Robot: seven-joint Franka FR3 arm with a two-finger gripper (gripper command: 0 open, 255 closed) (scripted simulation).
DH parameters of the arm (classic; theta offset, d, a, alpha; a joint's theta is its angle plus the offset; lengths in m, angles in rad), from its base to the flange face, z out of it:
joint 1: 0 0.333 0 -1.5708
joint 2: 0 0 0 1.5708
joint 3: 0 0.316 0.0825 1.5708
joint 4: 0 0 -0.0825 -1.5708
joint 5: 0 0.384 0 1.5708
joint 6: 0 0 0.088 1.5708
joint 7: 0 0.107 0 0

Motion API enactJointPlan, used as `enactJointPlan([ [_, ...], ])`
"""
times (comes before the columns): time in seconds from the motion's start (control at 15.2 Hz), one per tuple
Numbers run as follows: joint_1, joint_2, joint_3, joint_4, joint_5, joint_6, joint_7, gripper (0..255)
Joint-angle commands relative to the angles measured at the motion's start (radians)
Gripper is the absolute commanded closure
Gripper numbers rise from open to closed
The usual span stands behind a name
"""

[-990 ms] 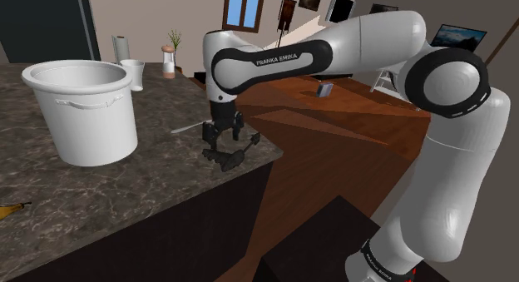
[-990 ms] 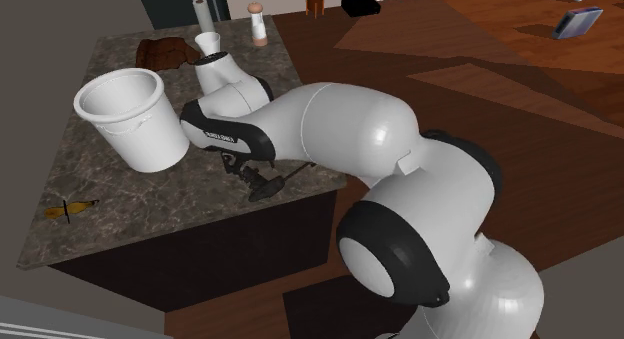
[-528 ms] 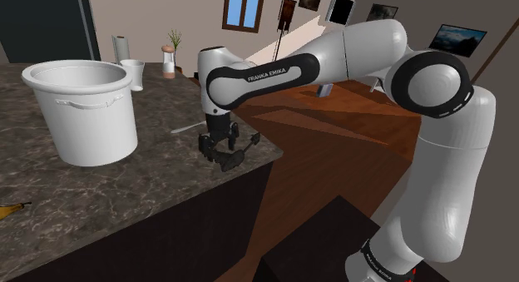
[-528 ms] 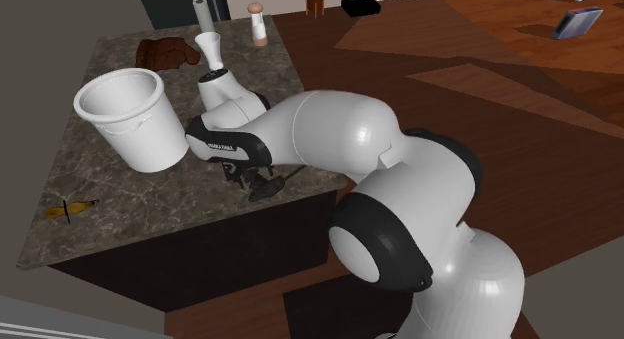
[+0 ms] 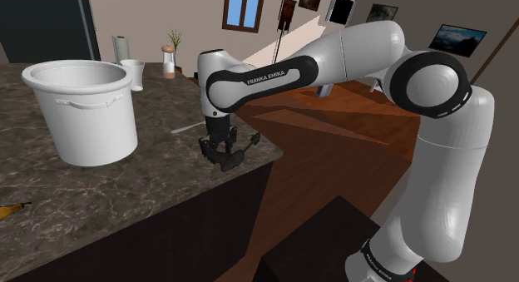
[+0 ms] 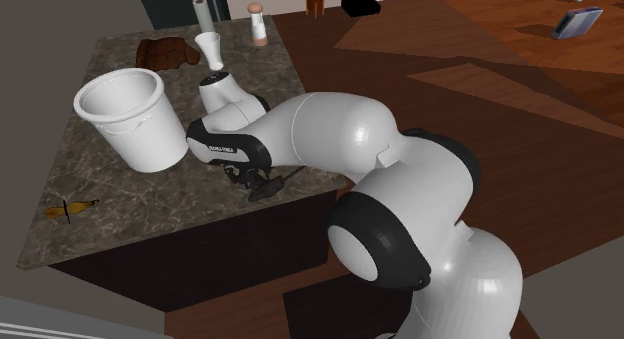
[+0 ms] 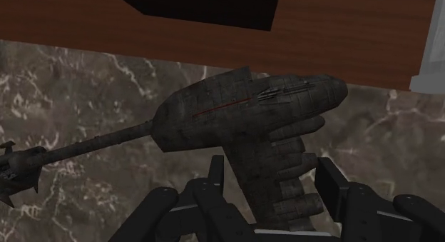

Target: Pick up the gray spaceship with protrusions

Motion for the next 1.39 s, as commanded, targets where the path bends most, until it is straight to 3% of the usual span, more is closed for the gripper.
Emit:
enactJointPlan([
  [0.0, 0.000, 0.000, 0.000, -0.001, 0.000, -0.001, 0.000, 255],
  [0.2, -0.001, 0.002, -0.001, -0.001, 0.000, 0.001, -0.001, 255],
  [1.32, -0.003, -0.057, 0.007, 0.125, 0.020, -0.181, -0.016, 255],
])
